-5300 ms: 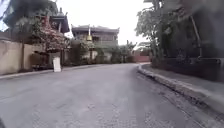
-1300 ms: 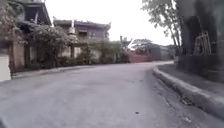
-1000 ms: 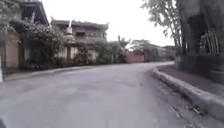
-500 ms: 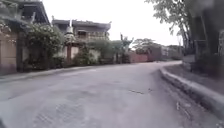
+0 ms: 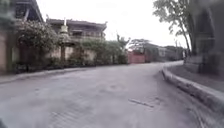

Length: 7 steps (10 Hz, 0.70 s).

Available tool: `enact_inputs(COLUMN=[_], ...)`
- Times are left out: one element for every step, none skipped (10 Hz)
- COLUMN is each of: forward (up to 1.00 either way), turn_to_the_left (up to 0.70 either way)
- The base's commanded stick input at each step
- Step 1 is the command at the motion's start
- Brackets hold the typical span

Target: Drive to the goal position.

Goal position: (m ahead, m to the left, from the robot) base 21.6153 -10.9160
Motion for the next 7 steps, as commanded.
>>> enact_inputs(forward=[1.0,1.0,1.0,1.0,1.0,1.0,1.0], turn_to_the_left=[-0.03,-0.04,-0.14,-0.28,-0.4,-0.4,-0.37])
